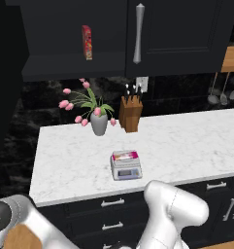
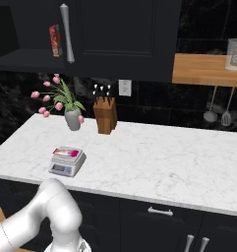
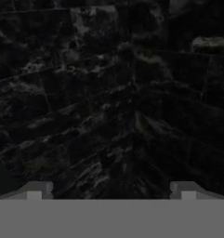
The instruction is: Pick the bar and place it on the digital scale for weighing, and close the cabinet.
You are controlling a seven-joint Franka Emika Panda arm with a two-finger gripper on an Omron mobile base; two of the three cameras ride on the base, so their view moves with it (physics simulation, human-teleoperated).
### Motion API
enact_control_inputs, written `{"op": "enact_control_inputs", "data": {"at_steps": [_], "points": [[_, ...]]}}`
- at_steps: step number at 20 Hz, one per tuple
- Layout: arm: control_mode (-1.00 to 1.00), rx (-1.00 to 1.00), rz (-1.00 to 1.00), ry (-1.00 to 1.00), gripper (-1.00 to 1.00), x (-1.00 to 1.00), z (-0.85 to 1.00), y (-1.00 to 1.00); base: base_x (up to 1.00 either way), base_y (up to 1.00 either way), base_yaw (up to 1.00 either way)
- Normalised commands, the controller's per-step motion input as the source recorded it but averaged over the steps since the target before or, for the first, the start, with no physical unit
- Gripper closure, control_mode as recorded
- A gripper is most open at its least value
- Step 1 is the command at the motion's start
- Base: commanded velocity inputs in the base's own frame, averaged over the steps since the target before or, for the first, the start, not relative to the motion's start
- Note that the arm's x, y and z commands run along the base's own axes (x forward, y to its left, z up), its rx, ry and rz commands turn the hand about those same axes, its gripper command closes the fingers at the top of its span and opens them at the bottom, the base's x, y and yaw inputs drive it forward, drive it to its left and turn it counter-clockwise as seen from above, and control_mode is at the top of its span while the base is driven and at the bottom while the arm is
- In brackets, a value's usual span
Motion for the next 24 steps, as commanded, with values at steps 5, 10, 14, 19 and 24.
{"op": "enact_control_inputs", "data": {"at_steps": [5,10,14,19,24], "points": [[-1.0,0.51,-0.12,-0.03,-1.0,0.41,0.01,0.33,0.0,0.0,0.0],[-1.0,0.61,-0.28,-0.31,-1.0,0.09,0.0,0.23,0.0,0.0,0.0],[-1.0,0.37,-0.29,-0.23,-1.0,0.15,0.26,0.39,0.0,0.0,0.0],[-1.0,0.23,-0.1,-0.05,-1.0,0.52,0.66,-0.31,0.0,0.0,0.0],[-1.0,0.36,-0.03,-0.36,-1.0,0.04,0.64,-0.97,0.0,0.0,0.0]]}}
